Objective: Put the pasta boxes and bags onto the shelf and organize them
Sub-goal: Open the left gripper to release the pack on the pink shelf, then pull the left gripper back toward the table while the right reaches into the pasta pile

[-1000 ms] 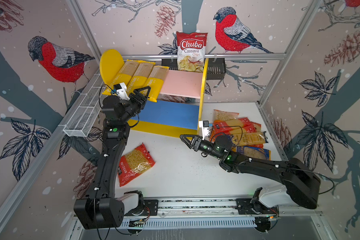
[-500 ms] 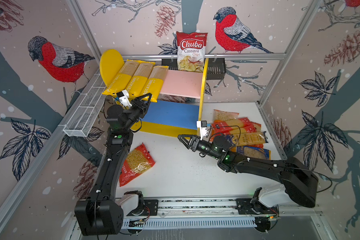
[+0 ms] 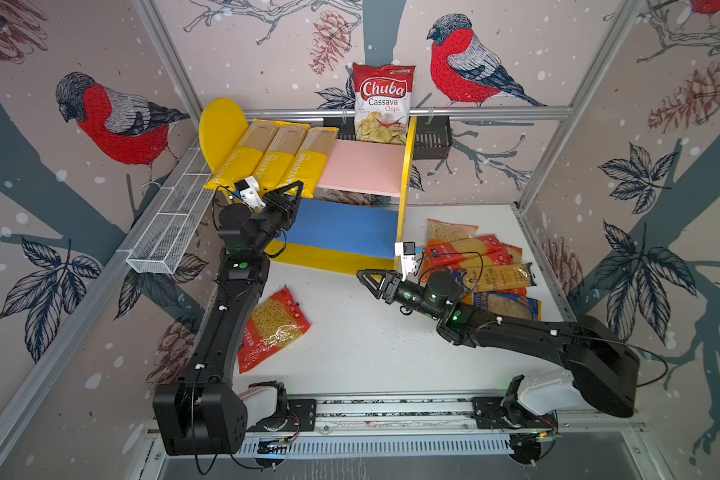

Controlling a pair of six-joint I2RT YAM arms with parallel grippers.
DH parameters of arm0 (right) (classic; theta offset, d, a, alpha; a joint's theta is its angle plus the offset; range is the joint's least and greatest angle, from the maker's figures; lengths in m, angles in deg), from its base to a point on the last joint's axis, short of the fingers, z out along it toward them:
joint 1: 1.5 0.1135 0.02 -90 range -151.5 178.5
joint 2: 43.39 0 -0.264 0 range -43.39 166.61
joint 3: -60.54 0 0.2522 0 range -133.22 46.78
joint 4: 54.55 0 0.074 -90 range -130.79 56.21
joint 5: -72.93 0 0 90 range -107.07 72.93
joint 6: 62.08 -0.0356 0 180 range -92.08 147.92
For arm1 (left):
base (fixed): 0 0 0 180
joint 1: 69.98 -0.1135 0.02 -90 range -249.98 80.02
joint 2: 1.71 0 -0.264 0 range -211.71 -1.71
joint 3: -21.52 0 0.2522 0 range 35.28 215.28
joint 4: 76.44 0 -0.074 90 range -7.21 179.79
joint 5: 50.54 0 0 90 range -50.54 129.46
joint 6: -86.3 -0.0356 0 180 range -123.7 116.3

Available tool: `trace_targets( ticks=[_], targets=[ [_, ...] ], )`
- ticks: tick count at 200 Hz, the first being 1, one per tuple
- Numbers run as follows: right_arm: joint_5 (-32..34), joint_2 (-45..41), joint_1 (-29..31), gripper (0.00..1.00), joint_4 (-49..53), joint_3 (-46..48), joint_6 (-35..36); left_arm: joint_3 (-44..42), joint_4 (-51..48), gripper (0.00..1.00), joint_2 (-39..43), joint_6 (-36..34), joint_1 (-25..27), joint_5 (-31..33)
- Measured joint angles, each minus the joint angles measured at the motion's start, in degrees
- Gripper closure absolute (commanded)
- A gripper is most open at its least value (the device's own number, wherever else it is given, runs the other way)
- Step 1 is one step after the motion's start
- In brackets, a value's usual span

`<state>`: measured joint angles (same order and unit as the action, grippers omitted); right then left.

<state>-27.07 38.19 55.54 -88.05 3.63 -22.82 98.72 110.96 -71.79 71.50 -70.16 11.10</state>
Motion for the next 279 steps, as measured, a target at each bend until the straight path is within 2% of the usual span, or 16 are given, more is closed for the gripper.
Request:
trace_targets(
  ticks=[42,47,61,71,91,116,154,180,202,233,279],
  targets=[
    [0.2,-0.4,0.0,0.37,0.5,0.3,0.0,-1.0,-0.7,0.89,1.6,0.3,1.1,3.1],
    [0.3,-0.4,0.0,0.37,0.6,0.4,0.0,-1.1,-0.9,0.85,1.8,0.3,1.1,3.3],
    [0.3,-0.5,0.0,0.37,0.8,0.5,0.0,-1.2,-1.0,0.64,2.1,0.3,1.1,3.6],
    [0.3,-0.7,0.0,0.37,0.9,0.7,0.0,-1.3,-0.9,0.53,2.2,-0.2,1.2,4.0],
    [0.5,-1.3,0.0,0.37,1.1,1.3,0.0,-1.3,-0.9,0.40,2.8,-0.5,1.4,4.6],
    [0.7,-1.8,0.0,0.37,1.3,2.1,0.0,-1.7,-0.9,0.29,4.2,-1.7,1.5,4.5],
    [1.5,-2.9,0.0,0.37,1.7,3.5,0.3,-5.0,-1.8,0.26,8.6,-4.8,1.8,4.2],
    [2.4,-4.1,-0.7,0.37,2.5,4.1,1.4,-10.5,-3.5,0.25,13.7,-8.7,3.7,4.7],
    [3.4,-5.6,-2.1,0.37,3.7,4.6,2.7,-16.1,-5.6,0.25,19.1,-13.5,9.0,7.8],
    [5.2,-8.5,-5.7,0.37,8.5,6.2,4.2,-26.7,-6.4,0.25,27.5,-21.2,20.3,16.3],
    [10.0,-15.6,-13.4,0.37,20.2,7.7,4.6,-38.3,-5.2,0.25,29.4,-27.1,34.9,27.6]
  ],
)
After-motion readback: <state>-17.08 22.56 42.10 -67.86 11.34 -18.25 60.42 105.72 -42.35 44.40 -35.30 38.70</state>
